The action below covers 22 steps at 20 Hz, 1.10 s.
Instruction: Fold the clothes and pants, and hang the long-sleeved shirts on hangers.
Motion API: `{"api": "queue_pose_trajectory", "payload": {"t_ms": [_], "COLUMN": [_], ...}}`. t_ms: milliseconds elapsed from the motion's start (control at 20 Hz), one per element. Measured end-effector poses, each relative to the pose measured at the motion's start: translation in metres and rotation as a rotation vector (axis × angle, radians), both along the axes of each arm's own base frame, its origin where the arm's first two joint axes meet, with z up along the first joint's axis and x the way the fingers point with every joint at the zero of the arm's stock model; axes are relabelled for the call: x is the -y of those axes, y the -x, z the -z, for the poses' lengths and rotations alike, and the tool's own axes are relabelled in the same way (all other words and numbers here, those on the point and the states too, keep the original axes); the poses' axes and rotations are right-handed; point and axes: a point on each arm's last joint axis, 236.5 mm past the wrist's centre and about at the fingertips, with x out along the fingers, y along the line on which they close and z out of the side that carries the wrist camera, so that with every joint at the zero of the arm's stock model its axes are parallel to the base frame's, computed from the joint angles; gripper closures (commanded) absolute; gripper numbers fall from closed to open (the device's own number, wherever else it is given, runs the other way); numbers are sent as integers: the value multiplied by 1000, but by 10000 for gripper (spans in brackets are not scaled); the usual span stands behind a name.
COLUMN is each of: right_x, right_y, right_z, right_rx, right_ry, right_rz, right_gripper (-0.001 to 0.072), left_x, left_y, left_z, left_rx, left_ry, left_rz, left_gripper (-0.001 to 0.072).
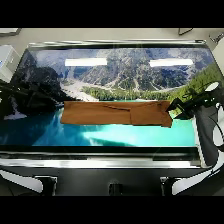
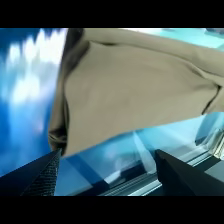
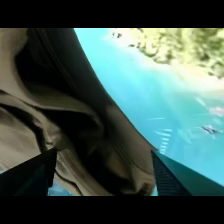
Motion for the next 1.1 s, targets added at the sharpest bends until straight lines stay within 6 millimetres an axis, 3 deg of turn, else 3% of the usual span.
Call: {"api": "queue_pose_trajectory", "payload": {"t_ms": [250, 350, 400, 450, 500, 600, 650, 700, 750, 900, 950, 1100], "right_x": [-32, -47, -54, -59, -61, -67, -70, -72, -78, -103, -113, -141], "right_y": [-5, -6, -8, -9, -12, -15, -17, -18, -20, -22, -21, -12], "right_z": [15, 20, 22, 25, 29, 26, 22, 14, 0, -50, -70, -124], "right_rx": [-2, -8, -1, 9, 25, 52, 65, 82, 107, 198, 232, 317], "right_ry": [-107, -134, -139, -137, -125, -118, -118, -112, -128, -148, -147, -141], "right_rz": [-23, -44, -63, -82, -98, -121, -128, -138, -146, -191, -205, -243], "right_gripper": [5, 77, 262, 491, 659, 662, 662, 662, 662, 662, 662, 662], "left_x": [13, 22, 27, 32, 37, 49, 56, 65, 77, 133, 160, 243], "left_y": [7, 9, 10, 10, 11, 12, 12, 13, 11, 4, 0, 3], "left_z": [-29, -36, -39, -41, -42, -45, -45, -45, -43, -30, -21, 17], "left_rx": [49, 61, 67, 72, 76, 81, 83, 85, 93, 138, 164, 213], "left_ry": [-18, -22, -24, -26, -27, -28, -27, -29, -30, -37, -42, -52], "left_rz": [36, 59, 71, 82, 94, 122, 138, 156, 175, 238, 255, 309], "left_gripper": [39, 38, 39, 39, 40, 73, 246, 466, 605, 632, 670, 669]}}
